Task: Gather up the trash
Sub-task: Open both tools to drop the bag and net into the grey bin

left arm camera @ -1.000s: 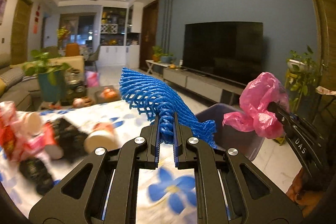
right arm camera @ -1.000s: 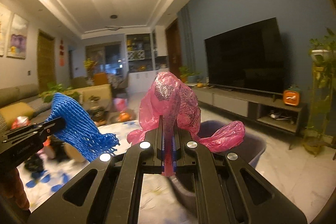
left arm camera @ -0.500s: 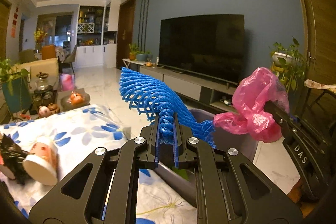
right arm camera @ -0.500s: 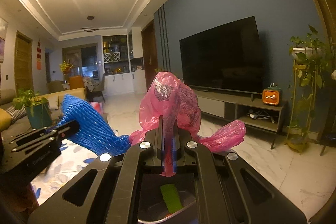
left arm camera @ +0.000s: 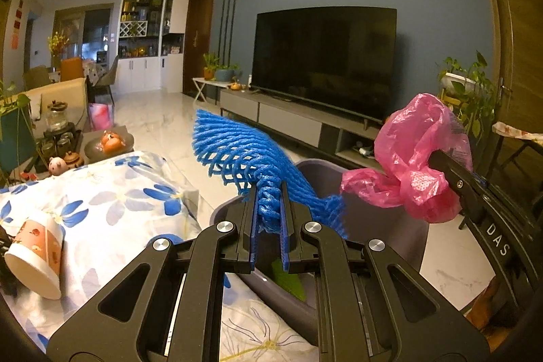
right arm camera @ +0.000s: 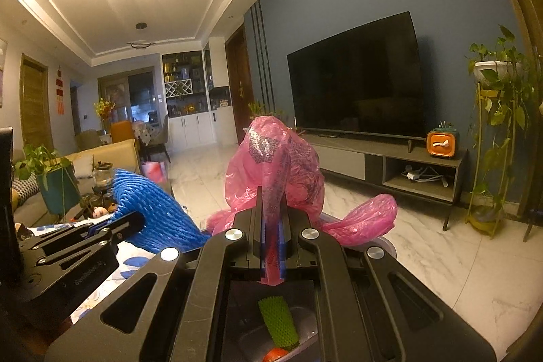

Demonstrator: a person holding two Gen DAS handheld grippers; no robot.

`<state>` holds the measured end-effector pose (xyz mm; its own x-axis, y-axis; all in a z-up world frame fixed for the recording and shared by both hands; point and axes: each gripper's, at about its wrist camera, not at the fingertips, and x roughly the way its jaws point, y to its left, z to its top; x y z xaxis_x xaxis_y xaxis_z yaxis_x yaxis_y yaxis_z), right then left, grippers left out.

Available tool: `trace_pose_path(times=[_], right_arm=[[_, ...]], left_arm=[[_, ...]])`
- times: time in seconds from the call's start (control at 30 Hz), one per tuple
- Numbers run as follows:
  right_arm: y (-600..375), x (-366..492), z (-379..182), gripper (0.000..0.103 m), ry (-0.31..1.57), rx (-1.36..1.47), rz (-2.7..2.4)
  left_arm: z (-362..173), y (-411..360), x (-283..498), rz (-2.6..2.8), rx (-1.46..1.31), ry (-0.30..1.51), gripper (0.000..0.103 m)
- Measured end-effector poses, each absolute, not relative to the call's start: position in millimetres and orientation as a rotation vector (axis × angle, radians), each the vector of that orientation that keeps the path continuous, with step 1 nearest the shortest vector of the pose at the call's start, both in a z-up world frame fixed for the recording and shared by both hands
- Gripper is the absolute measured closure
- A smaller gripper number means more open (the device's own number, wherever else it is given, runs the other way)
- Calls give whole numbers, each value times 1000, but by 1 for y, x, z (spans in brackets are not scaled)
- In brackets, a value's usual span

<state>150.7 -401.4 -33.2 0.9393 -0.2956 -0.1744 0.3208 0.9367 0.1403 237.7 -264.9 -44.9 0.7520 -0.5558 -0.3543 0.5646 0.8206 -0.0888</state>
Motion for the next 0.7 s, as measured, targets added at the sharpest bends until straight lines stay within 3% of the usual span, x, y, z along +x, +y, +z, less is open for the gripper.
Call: trace_pose_path(times=[0.23, 0.37, 0.47, 0.63, 0.7], right_arm=[[-405, 160, -39, 96, 171, 172, -295], [-407, 162, -42, 91, 173, 169, -293], [-407, 162, -42, 77, 176, 180, -294], [-407, 160, -44, 72, 179, 194, -297], [-406, 158, -44, 63, 177, 188, -301]], left_arm=[[-53, -271, 250, -646, 21, 418, 93], [-57, -274, 254, -657, 27, 427, 89], [-61, -274, 258, -663, 29, 435, 81], [-65, -268, 257, -652, 14, 436, 57], [-63, -262, 255, -631, 4, 428, 48]])
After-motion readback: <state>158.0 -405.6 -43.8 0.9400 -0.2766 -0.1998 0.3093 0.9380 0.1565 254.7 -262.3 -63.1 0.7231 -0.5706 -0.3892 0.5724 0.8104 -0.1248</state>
